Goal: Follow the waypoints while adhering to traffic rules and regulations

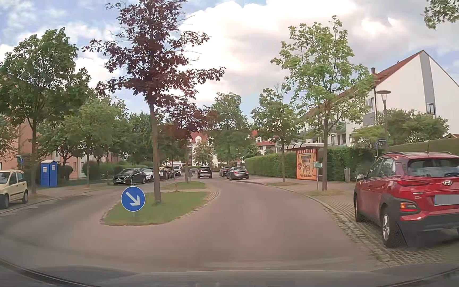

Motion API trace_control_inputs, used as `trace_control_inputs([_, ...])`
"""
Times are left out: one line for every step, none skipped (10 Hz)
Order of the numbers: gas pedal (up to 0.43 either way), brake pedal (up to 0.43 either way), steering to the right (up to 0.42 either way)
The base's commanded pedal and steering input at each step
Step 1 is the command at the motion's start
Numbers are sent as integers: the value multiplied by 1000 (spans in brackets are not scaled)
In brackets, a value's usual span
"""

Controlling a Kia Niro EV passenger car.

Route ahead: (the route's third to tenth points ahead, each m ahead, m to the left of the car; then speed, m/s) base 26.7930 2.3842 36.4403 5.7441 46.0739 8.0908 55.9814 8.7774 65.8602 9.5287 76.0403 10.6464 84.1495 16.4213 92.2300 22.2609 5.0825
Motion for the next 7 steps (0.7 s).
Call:
trace_control_inputs([20, 18, 45])
trace_control_inputs([28, 24, 45])
trace_control_inputs([28, 18, 43])
trace_control_inputs([28, 24, 40])
trace_control_inputs([28, 18, 37])
trace_control_inputs([39, 18, 36])
trace_control_inputs([39, 24, 35])
